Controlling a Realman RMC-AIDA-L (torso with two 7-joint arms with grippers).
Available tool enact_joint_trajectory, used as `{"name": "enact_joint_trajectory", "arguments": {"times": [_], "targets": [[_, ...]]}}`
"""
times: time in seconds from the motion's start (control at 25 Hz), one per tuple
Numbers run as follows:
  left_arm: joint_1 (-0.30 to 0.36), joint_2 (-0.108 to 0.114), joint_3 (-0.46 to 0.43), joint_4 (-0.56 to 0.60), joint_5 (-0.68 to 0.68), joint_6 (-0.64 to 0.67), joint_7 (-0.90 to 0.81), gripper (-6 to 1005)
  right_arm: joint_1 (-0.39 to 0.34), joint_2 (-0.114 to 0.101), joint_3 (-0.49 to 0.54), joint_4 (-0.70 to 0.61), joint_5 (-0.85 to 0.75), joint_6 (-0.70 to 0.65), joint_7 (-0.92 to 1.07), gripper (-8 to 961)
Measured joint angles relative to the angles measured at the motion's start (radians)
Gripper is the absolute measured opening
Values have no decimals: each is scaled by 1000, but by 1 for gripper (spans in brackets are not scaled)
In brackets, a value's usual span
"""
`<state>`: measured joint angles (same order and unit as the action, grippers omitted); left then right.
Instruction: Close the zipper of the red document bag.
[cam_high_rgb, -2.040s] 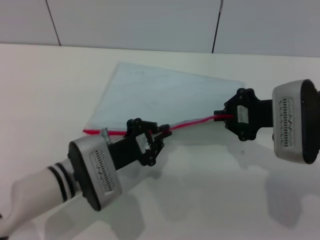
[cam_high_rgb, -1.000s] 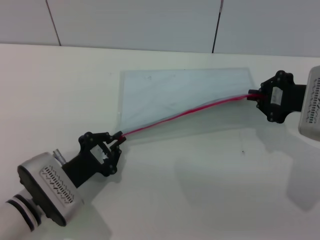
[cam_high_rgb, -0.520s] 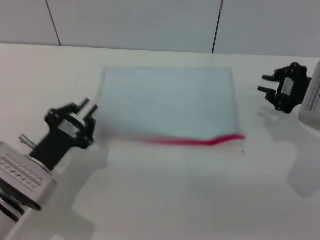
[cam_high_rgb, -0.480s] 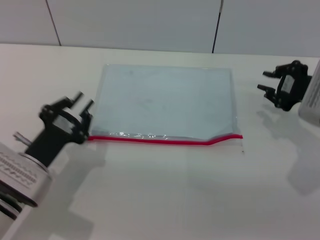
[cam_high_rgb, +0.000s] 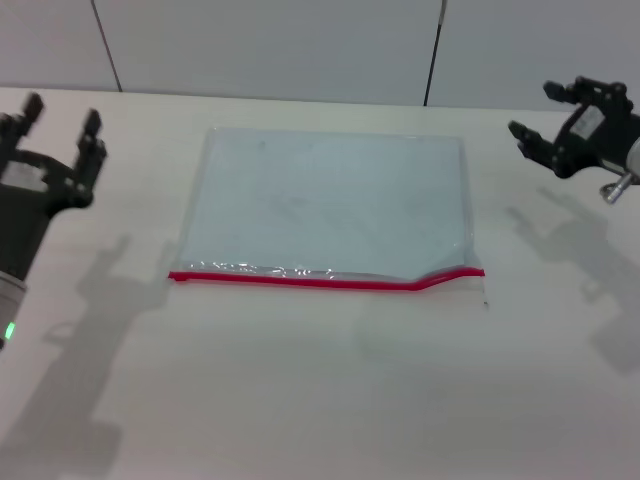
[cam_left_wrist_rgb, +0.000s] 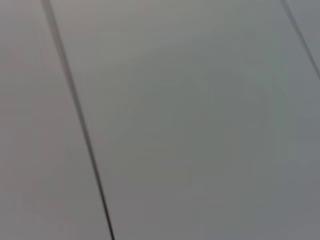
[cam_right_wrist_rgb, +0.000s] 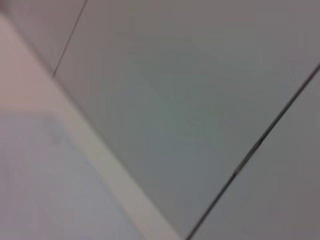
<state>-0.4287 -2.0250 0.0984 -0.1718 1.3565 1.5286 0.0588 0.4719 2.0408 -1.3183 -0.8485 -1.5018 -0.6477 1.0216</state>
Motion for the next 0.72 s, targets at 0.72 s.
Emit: {"name": "enact_joint_trajectory", "arguments": {"times": [0.72], "targets": [[-12, -5, -88, 20, -42, 69, -131, 601, 123, 4, 8, 694, 1233, -629, -632, 601]]}}
